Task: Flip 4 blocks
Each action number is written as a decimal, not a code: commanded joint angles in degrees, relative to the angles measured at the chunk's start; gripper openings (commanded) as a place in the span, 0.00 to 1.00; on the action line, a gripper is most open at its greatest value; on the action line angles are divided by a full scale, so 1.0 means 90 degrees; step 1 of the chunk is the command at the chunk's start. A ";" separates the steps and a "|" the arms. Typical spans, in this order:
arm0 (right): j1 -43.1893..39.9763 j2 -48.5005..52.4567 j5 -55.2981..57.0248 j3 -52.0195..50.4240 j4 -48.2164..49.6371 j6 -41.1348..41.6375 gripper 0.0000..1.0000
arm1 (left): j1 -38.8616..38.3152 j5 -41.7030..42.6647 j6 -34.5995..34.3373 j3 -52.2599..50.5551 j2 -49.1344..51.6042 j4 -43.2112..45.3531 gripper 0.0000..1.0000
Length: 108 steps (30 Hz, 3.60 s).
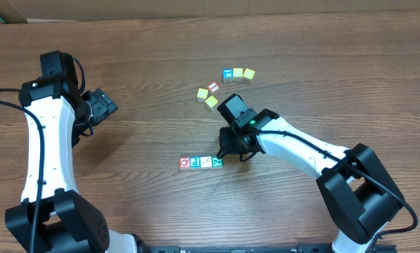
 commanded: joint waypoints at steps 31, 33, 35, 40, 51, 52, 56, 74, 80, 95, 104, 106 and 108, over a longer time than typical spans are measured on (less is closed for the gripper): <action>0.0034 -0.0041 0.0087 -0.0015 0.0114 -0.0039 0.13 | -0.0007 0.0010 0.0097 0.0036 0.0010 0.0002 1.00; 0.0034 -0.0039 0.0092 -0.0015 0.0112 -0.0041 0.14 | -0.0007 0.0007 0.0097 0.0036 0.0010 0.0002 1.00; 0.0034 -0.0039 0.0170 -0.0015 0.0109 -0.0039 0.13 | -0.0007 0.0007 0.0097 0.0036 0.0010 0.0002 1.00; 0.0034 -0.0041 0.0634 -0.0015 0.0102 -0.0039 0.13 | -0.0007 0.0007 0.0097 0.0036 0.0010 0.0002 1.00; -0.0444 -0.0039 0.0826 -0.0015 -0.0236 0.0389 0.07 | -0.0007 0.0080 -0.0019 0.0036 0.0010 0.0109 1.00; -0.0559 -0.0039 0.0733 -0.0015 -0.0274 0.0393 0.05 | -0.0007 0.0189 -0.0073 0.0036 0.0010 0.0155 1.00; -0.0903 -0.0039 0.0221 -0.0017 -0.0483 0.0389 0.04 | -0.0012 0.1287 0.0194 0.0027 0.0012 -0.0058 1.00; -0.1010 -0.0039 -0.1090 -0.0017 0.0272 -0.0141 0.04 | -0.2548 0.1020 0.0503 -0.1583 0.0056 0.1290 0.75; -0.0750 -0.0039 -0.1083 -0.0017 0.0260 -0.0141 0.04 | -0.3096 0.1078 0.0500 -0.1596 0.0063 0.2137 0.04; -0.0461 -0.0039 -0.0716 -0.0017 -0.0359 -0.0022 0.04 | -0.3402 0.0525 0.0095 -0.1603 0.0874 0.0554 0.04; -0.0435 -0.0039 -0.0733 -0.0017 -0.0661 0.0330 0.04 | -0.3376 0.0500 0.0172 -0.1600 0.1761 0.0408 0.04; -0.0413 -0.0039 -0.0731 -0.0017 -0.0651 0.0330 0.04 | -0.3376 0.0539 0.0170 -0.1600 0.1817 0.0430 0.04; -0.0398 -0.0039 -0.0731 -0.0017 -0.0622 0.0350 0.04 | -0.3378 0.0665 0.0245 -0.1603 0.1841 0.0406 0.04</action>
